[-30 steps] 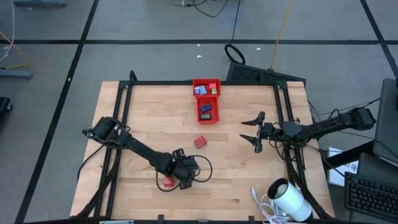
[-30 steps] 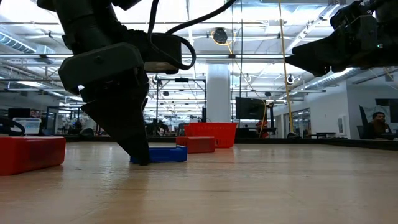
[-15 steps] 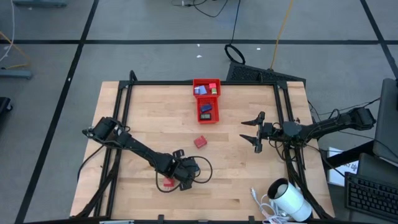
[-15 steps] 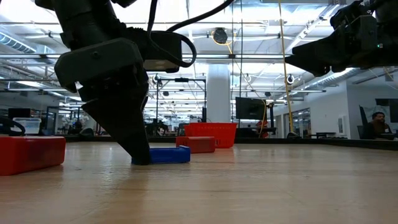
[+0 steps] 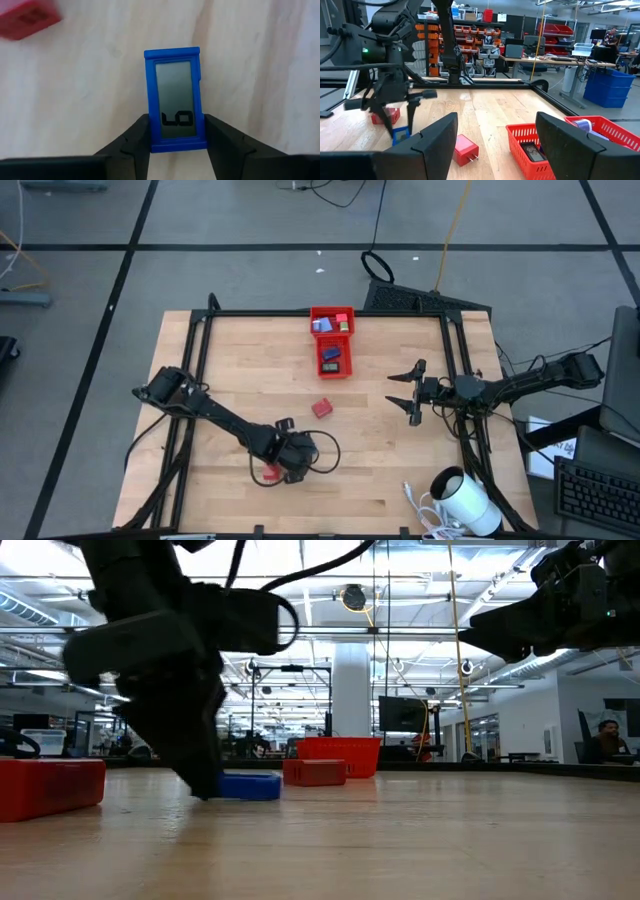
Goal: Pick & Place Office items
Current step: Put the blue digital timer into the bottom red bin
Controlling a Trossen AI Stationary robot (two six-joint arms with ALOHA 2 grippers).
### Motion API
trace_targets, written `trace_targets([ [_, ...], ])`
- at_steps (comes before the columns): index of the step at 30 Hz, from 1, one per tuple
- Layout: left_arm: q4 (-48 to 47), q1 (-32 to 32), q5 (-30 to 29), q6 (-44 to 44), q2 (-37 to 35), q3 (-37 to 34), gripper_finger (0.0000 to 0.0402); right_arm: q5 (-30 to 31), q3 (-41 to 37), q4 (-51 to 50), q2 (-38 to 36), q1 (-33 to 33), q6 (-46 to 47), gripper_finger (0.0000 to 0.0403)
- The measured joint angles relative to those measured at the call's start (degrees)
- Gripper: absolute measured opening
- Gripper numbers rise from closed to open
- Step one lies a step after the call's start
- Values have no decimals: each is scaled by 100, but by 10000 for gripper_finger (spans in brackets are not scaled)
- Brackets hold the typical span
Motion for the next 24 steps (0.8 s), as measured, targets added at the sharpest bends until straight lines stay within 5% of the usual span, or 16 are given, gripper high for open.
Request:
trace_targets([
  [13,-134,-51,-1018,489,-735,-84,155,-2,-1,-2,0,-2,0,259],
  [24,998,375,-1140,386,-1635,-1585,155,0,-1,0,0,0,0,263],
])
